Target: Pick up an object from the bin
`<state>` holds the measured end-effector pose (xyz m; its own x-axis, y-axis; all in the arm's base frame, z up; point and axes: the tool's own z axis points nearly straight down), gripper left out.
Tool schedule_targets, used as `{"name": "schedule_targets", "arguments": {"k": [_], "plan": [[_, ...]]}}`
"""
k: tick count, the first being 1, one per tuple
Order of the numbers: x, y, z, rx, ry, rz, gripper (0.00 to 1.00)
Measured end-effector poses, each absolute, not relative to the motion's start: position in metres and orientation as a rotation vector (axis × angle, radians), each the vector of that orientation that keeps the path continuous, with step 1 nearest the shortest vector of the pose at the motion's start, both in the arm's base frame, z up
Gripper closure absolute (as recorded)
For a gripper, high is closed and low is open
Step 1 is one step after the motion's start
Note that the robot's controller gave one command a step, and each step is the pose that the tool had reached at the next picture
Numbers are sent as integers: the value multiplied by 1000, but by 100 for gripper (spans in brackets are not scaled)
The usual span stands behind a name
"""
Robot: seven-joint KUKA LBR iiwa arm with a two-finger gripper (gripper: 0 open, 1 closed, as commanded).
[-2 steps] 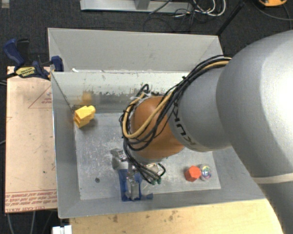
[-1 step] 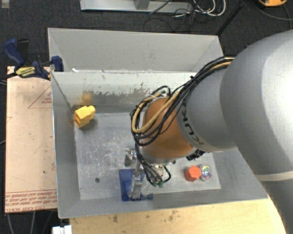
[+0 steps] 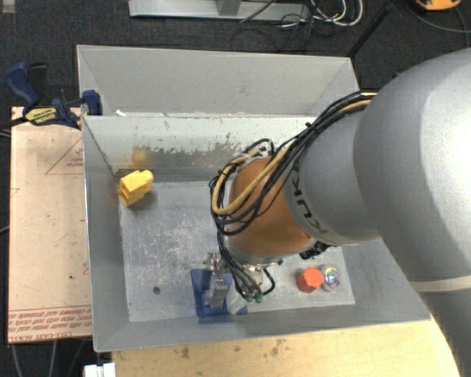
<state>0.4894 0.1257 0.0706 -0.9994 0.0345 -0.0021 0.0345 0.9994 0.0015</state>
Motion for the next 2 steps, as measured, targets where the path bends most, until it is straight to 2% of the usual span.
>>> {"name": "schedule_targets", "arguments": {"k": [1, 2], "plan": [[490, 126, 100, 54, 3137, 3, 100], [492, 127, 147, 51, 3136, 4, 100]]}}
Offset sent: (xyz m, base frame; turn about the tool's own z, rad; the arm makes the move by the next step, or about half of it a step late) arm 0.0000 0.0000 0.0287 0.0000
